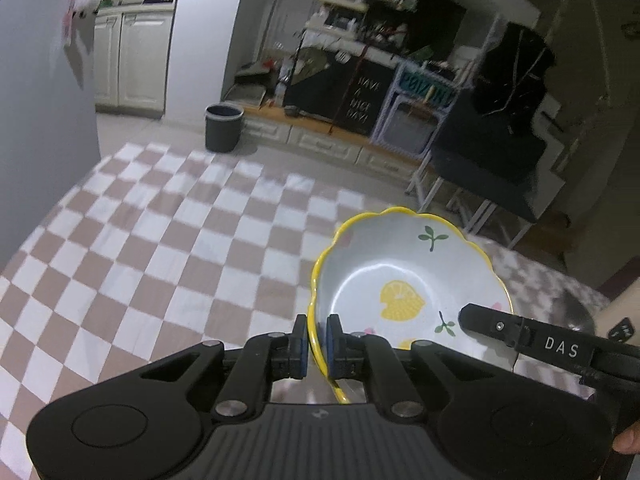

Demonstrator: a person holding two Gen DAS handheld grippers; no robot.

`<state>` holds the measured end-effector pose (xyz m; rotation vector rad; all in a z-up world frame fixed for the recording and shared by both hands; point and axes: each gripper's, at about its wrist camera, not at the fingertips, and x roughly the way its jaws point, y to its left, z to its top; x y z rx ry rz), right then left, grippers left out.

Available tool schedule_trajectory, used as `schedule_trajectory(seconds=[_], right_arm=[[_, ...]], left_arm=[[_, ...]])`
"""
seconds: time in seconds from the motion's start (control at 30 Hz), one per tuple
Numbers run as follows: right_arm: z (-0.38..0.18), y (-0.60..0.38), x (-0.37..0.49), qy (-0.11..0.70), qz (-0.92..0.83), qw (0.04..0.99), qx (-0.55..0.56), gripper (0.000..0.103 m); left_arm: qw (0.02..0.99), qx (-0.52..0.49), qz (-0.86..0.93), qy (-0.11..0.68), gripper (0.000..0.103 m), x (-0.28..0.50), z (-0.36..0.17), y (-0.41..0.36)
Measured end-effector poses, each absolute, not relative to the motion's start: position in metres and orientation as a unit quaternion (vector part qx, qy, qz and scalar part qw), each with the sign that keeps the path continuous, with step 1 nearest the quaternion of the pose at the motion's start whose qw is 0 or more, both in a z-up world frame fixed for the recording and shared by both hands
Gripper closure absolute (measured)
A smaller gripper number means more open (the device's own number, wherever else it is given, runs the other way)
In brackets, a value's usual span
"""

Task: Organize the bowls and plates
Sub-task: 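Lift the yellow-rimmed lemon bowl off the table with both tools, then carry the lemon bowl with both tools over the cream two-handled bowl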

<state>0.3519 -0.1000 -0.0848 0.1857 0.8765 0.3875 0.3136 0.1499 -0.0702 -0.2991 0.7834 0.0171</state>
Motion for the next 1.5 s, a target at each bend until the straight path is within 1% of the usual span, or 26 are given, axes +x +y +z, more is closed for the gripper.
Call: schedule_trajectory(seconds=[0.27,0.53,0.73,0.93,1.17,1.37,1.5], right_arm=[[-0.034,-0.128,0.309,0.389,0.189,0.897,0.090,0.092],[-0.001,-0.158,0.258,0.363,0.187,0.907,0.104,0.092],[0.015,-0.180,0.222,0.346,0.182,0.914,0.104,0.092],[0.017,-0.201,0.185,0.345,0.171,0.916,0.112,0.092],[0.010,-0.224,0.151,0.356,0.159,0.912,0.129,0.092],[-0.002,-0.234,0.131,0.371,0.157,0.905,0.134,0.092],[-0.021,-0.239,0.125,0.387,0.154,0.898,0.144,0.092]], left_arm=[[0.925,-0.146,-0.010,0.351,0.094,0.277,-0.025,0.122],[0.937,-0.133,-0.036,0.321,0.094,0.227,0.009,0.093],[0.945,-0.119,-0.056,0.300,0.095,0.191,0.024,0.069],[0.947,-0.099,-0.077,0.297,0.095,0.162,0.024,0.046],[0.943,-0.082,-0.106,0.304,0.095,0.134,0.011,0.028],[0.933,-0.075,-0.119,0.331,0.095,0.125,-0.010,0.024],[0.927,-0.068,-0.124,0.348,0.095,0.128,-0.025,0.024]])
